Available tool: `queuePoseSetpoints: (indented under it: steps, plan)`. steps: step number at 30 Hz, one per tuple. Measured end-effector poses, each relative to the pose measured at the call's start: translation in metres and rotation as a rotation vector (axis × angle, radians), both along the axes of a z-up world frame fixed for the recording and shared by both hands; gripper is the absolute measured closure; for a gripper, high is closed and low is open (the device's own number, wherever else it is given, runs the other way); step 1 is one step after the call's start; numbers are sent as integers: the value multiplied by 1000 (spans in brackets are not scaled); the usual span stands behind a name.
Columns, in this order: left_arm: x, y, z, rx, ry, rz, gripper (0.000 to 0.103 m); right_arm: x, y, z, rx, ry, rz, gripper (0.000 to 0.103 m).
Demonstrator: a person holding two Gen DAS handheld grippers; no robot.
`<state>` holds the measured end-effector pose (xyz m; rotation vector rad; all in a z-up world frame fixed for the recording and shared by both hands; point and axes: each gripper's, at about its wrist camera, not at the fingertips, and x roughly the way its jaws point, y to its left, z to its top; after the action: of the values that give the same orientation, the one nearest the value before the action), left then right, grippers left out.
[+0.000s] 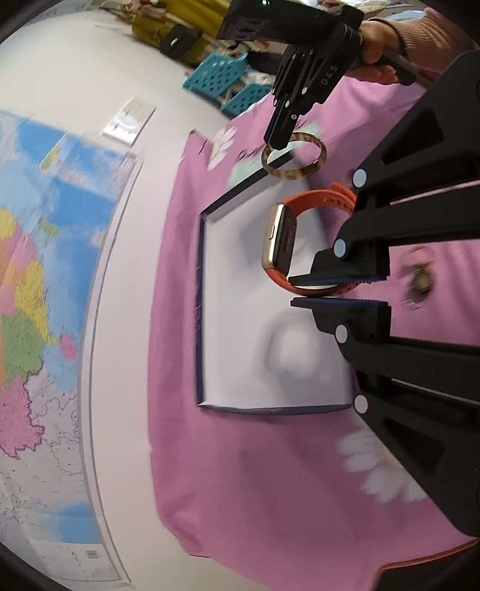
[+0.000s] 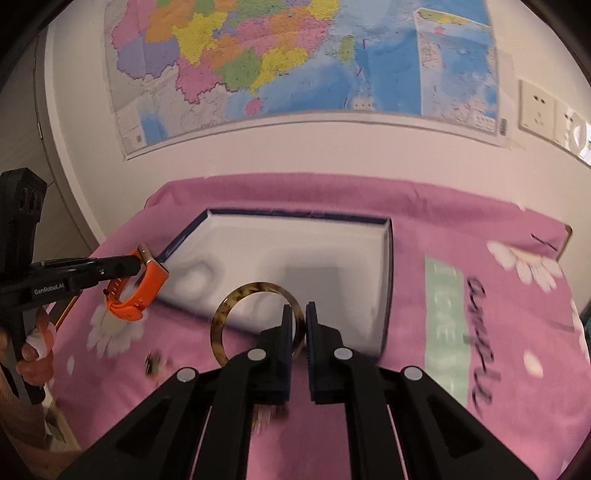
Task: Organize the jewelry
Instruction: 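Carry the watch with the left gripper into the tray while the right carries the bangle there, releasing both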
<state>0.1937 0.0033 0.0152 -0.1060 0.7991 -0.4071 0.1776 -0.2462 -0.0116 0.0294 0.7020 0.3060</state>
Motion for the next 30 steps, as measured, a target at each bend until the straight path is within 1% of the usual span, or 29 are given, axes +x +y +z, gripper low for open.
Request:
queuePoseSetpoints:
  steps: [5,9,14,21,24,28,29,30]
  plan:
    - [56,-4,-10,-6,36,35,97,50,5,-3,-19,17,-41,98]
    - [88,-7,-25,-1,73,58,97,92,9,-12,-33,47,-77,98]
    - [122,-8,-43,27,128,98,97,123,13,-23,-28,91,-100,98]
    - [146,-7,-70,55,194,132,97,153,20,-39,-30,156,-130,97]
    - [152,-8,-76,66,200,133,96,158,22,-44,-35,171,-145,97]
    - [153,-10,-74,76,186,123,95,158,23,-45,-23,178,-161,96]
    - [153,-8,-74,80,184,123,95,158,23,-45,-24,178,-161,96]
    - [152,-6,-73,79,184,127,95,157,23,-45,-22,178,-163,92]
